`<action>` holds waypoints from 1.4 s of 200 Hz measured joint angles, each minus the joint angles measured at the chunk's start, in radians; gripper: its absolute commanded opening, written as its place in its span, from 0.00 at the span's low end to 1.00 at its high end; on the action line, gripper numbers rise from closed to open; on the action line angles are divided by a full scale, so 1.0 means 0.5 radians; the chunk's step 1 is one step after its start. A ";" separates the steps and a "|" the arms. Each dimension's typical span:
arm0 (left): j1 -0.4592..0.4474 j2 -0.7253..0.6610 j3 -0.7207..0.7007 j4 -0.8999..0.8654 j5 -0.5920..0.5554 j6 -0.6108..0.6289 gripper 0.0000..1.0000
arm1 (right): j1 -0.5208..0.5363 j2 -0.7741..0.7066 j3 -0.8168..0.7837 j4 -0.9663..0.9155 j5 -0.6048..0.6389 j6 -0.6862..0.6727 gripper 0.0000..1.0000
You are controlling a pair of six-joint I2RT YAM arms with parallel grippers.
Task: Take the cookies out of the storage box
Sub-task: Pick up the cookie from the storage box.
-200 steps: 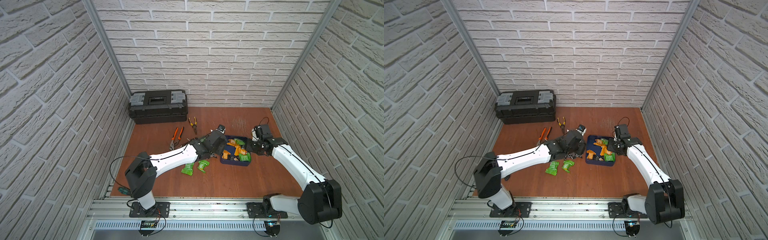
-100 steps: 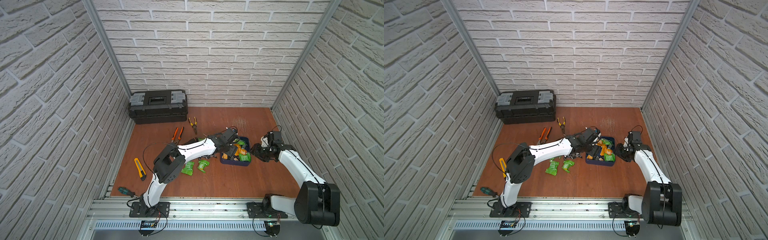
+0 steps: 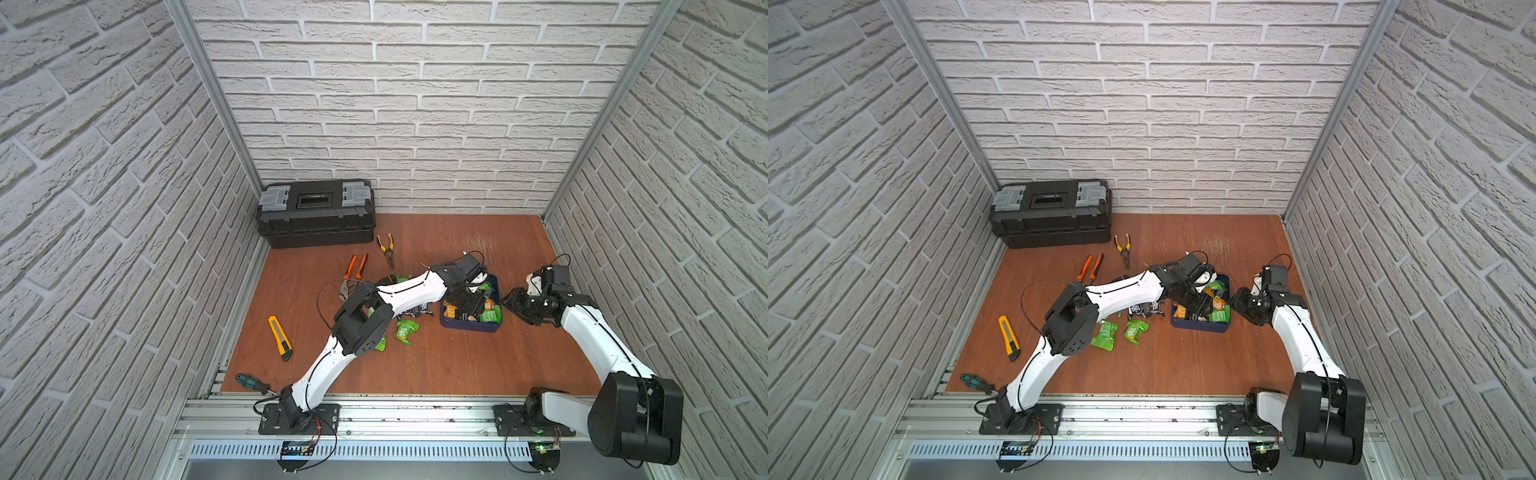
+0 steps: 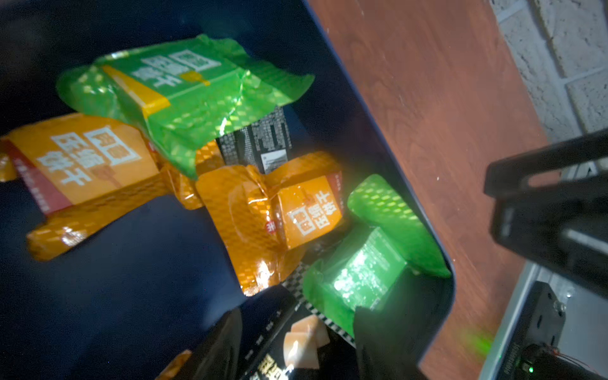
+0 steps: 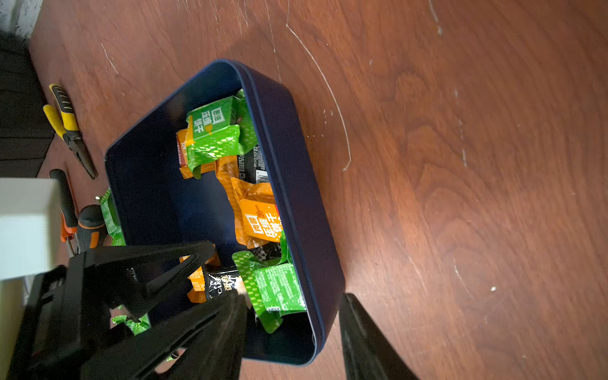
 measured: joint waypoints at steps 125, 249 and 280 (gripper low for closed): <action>0.050 0.244 0.332 -0.041 0.408 -0.074 0.25 | -0.033 -0.037 -0.020 -0.006 -0.001 -0.011 0.50; 0.063 0.243 0.305 -0.034 0.388 -0.095 0.00 | -0.075 -0.106 -0.027 -0.047 -0.008 -0.040 0.50; 0.063 -0.031 0.025 0.034 0.240 -0.056 0.00 | -0.082 -0.122 -0.027 -0.046 -0.018 -0.046 0.50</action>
